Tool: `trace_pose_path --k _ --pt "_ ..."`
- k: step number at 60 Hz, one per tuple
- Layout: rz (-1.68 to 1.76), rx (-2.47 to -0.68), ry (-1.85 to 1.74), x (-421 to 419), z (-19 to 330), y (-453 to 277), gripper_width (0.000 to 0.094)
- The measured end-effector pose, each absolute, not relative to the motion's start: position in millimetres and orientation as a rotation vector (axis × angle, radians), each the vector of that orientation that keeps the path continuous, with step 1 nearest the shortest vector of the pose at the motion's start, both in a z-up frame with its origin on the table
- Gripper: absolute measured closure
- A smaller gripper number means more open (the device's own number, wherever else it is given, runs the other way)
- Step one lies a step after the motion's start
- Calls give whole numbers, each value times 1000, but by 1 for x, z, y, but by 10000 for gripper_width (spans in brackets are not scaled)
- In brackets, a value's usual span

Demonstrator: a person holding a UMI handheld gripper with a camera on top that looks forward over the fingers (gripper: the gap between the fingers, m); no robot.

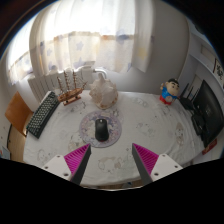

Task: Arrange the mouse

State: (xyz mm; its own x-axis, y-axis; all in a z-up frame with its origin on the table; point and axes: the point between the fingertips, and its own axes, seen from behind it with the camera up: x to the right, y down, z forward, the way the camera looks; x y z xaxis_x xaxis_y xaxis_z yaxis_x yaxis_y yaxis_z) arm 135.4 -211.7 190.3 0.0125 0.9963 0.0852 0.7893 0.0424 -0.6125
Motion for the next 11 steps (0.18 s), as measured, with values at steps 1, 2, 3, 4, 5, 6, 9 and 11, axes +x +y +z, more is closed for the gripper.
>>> trace_pose_path --k 1,2,3,4,5,6,9,11 --pt "534 -1795 -1826 137 190 -210 87" --pt "528 -1797 -1824 138 189 -208 82" --pt "523 -1799 -1821 139 189 -206 80" --pt "517 -1801 -1818 140 188 -204 83" --pt "512 -1803 -1815 141 188 -202 84" --pt "508 -1805 -1812 142 188 -201 84" --pt "505 -1800 -1803 142 187 -196 84" --pt "498 -1802 -1804 144 186 -193 86"
